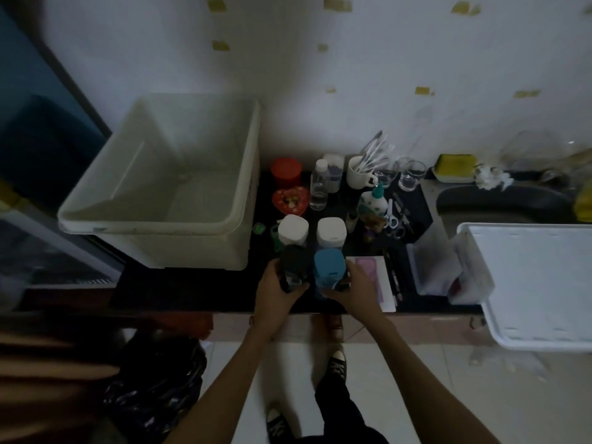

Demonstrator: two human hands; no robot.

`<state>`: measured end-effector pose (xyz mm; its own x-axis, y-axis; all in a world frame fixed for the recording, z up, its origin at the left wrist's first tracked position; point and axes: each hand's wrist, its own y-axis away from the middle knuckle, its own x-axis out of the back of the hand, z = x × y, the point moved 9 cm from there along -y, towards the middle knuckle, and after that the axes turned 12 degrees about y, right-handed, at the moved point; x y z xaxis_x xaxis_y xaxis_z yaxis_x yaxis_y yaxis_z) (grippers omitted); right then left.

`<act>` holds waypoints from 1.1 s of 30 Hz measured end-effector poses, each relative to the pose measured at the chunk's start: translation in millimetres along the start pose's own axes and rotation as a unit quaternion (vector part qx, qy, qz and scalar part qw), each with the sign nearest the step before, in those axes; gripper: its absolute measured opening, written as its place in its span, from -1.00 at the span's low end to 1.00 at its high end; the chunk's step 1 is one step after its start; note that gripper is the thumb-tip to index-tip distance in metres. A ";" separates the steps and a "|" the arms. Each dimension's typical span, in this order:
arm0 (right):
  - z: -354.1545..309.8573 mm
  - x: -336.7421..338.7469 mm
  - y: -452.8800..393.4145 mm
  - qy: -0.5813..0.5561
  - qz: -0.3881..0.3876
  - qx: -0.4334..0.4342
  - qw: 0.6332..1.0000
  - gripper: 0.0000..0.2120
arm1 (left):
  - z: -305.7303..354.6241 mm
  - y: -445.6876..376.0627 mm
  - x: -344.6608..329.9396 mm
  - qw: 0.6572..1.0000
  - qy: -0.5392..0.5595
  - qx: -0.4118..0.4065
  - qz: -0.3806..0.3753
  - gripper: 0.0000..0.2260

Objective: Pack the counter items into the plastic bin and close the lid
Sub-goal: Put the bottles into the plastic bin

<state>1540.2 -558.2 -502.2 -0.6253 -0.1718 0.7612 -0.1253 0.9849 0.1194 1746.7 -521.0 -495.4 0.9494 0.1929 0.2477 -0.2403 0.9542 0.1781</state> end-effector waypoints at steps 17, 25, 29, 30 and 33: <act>-174.7 104.6 28.5 -0.273 -0.009 0.057 0.960 -0.62 | 153.4 5.0 93.3 0.982 0.159 -0.069 -0.071 -0.71; -269.5 70.0 -19.3 -0.388 -0.102 -0.074 0.913 -0.58 | 167.9 -40.4 170.6 0.940 0.329 0.085 -0.040 -0.47; -312.1 44.8 -58.0 -0.365 -0.153 -0.075 0.915 -0.59 | 174.6 -64.2 200.3 0.939 0.312 0.124 -0.078 -0.69; -321.7 38.1 -71.3 -0.374 -0.158 -0.071 0.911 -0.62 | 175.6 -72.8 210.1 0.940 0.307 0.123 -0.078 -0.68; -344.1 17.9 -115.4 -0.389 -0.162 -0.071 0.904 -0.75 | 172.7 -109.8 238.3 0.938 0.317 0.131 -0.051 -0.73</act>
<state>1808.6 -667.7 -283.1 -0.9331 -0.3595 -0.0007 -0.3331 0.8638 0.3779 1964.4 -619.3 -291.5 0.8791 0.2805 -0.3853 -0.1046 0.9023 0.4182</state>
